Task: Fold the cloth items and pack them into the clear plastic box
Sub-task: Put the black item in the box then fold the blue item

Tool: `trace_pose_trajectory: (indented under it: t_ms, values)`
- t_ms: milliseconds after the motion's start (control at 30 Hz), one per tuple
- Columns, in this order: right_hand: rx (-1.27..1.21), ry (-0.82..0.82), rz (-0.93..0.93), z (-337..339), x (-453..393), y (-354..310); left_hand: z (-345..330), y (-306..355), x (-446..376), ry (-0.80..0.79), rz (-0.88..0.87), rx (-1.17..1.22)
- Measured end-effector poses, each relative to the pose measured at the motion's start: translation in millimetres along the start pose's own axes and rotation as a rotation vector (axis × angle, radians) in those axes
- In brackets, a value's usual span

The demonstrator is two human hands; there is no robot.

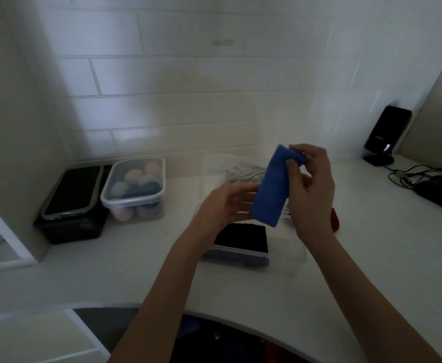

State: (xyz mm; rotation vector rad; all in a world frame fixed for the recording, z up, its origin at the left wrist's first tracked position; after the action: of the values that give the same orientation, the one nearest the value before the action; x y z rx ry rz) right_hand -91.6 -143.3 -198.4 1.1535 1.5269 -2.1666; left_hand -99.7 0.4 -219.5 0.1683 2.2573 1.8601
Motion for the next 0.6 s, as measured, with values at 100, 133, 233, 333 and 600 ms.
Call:
trace_pose_trajectory:
  t_ms: [100,133,233,333,600]
  values:
    - [-0.037,-0.078,-0.071,-2.2,1.5,3.7,-0.8,-4.2,-0.2,0.023,-0.068,-0.088]
    - [-0.079,-0.12,-0.109,-2.5,2.2,4.6,1.0,-5.4,1.2,0.048,-0.119,-0.126]
    - [-0.115,-0.319,-0.231,-3.3,2.7,8.8,7.8,-5.9,0.4,0.135,-0.142,-0.069]
    - [-0.111,-0.543,-0.244,-4.7,4.0,7.7,10.8,-5.7,0.2,0.149,-0.113,-0.044]
    - [-0.264,-0.668,-0.255,-2.9,7.5,4.6,10.0,-4.5,2.9,0.119,-0.15,0.008]
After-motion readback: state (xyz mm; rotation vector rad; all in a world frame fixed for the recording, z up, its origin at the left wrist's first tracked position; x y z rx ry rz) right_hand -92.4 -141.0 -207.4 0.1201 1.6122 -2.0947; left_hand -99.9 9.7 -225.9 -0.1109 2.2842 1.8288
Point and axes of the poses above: each hand's wrist, its own x-axis away from the middle knuckle, its own z-axis out of the back of the hand, y = z × x, the point moved 2 cm from there along -x, towards the middle knuckle, and after that the axes turned 8 degrees about x, right-handed, at the moved point
